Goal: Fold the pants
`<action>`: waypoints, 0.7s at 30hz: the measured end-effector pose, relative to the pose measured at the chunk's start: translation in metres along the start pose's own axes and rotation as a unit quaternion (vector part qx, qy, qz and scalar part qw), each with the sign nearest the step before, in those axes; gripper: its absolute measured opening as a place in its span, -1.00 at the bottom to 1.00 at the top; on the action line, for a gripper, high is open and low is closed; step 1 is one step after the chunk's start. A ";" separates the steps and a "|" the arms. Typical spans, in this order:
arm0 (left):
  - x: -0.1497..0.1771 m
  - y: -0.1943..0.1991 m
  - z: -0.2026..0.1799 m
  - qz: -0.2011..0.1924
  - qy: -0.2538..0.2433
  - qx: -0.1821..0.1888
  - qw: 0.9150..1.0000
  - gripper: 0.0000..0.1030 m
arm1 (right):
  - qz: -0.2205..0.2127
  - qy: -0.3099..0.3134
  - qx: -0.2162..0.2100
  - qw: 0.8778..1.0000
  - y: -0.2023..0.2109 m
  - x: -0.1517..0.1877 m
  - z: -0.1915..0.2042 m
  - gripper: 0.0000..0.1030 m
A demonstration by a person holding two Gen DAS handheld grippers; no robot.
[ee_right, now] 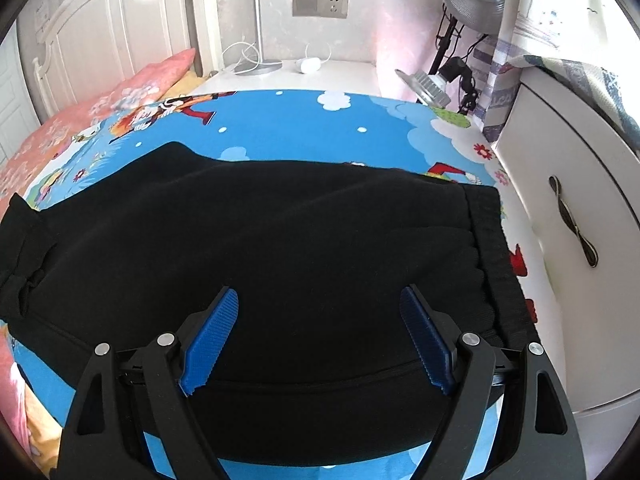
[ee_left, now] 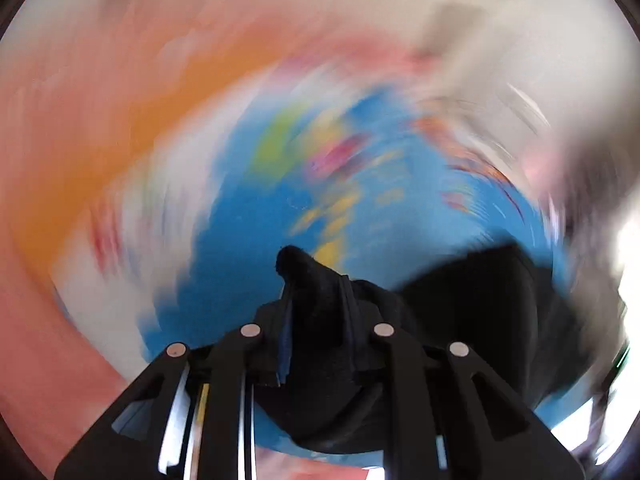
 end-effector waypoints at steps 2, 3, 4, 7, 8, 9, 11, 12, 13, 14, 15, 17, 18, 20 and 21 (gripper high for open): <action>0.010 0.031 -0.031 -0.062 -0.143 -0.111 0.982 -0.60 | 0.010 -0.007 -0.001 1.000 -0.005 0.002 -0.001 0.54; 0.018 0.026 -0.019 -0.056 -0.166 -0.178 0.968 -0.57 | 0.013 -0.009 -0.007 1.000 -0.007 0.003 0.000 0.54; 0.029 0.014 0.002 -0.036 -0.179 -0.242 0.953 -0.56 | 0.012 -0.008 -0.011 1.000 -0.007 0.003 0.002 0.54; 0.058 -0.009 0.093 0.047 -0.179 -0.466 0.865 0.03 | 0.003 0.008 -0.013 1.000 -0.001 0.001 0.008 0.54; 0.061 0.000 0.105 0.033 -0.113 -0.431 0.895 0.15 | -0.002 0.009 -0.011 1.000 0.002 0.000 0.007 0.54; 0.060 0.013 0.110 -0.003 -0.038 -0.369 0.928 0.38 | -0.003 0.007 -0.010 1.000 0.002 0.000 0.005 0.54; 0.059 0.023 0.116 -0.027 0.035 -0.299 0.953 0.45 | 0.004 -0.002 -0.013 1.000 -0.003 0.000 0.002 0.54; 0.059 0.023 0.118 -0.025 0.053 -0.275 0.960 0.44 | 0.009 -0.004 -0.014 1.000 -0.005 0.001 0.003 0.54; 0.059 0.020 0.118 -0.022 0.069 -0.243 0.967 0.43 | 0.011 -0.003 -0.014 1.000 -0.006 0.002 0.004 0.54; 0.057 0.009 0.111 -0.014 0.095 -0.191 0.977 0.43 | 0.013 0.000 -0.014 1.000 -0.006 0.002 0.006 0.54; 0.056 0.001 0.108 -0.002 0.121 -0.140 0.983 0.43 | 0.013 0.006 -0.018 1.000 -0.006 0.003 0.010 0.54; 0.046 -0.021 0.098 0.006 0.146 -0.089 0.985 0.41 | 0.013 0.014 -0.022 1.000 -0.005 0.004 0.014 0.54; 0.044 -0.027 0.097 0.012 0.146 -0.089 0.985 0.34 | 0.014 0.020 -0.024 0.999 -0.005 0.005 0.017 0.54; 0.039 -0.059 0.091 0.041 0.142 -0.081 0.986 0.05 | 0.015 0.026 -0.025 0.999 -0.006 0.007 0.020 0.55; 0.038 -0.069 0.090 0.055 0.144 -0.070 0.986 -0.05 | 0.017 0.029 -0.024 0.999 -0.007 0.008 0.020 0.55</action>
Point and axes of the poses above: each gripper's, at about its wrist camera, not at the fingertips, and y roughly against the way its jaws point, z to its left, x to its underside, the point moved 8 cm from there along -y, roughly the way its jaws point, and after that the axes turned 2 degrees about y, right-handed, at the moved point
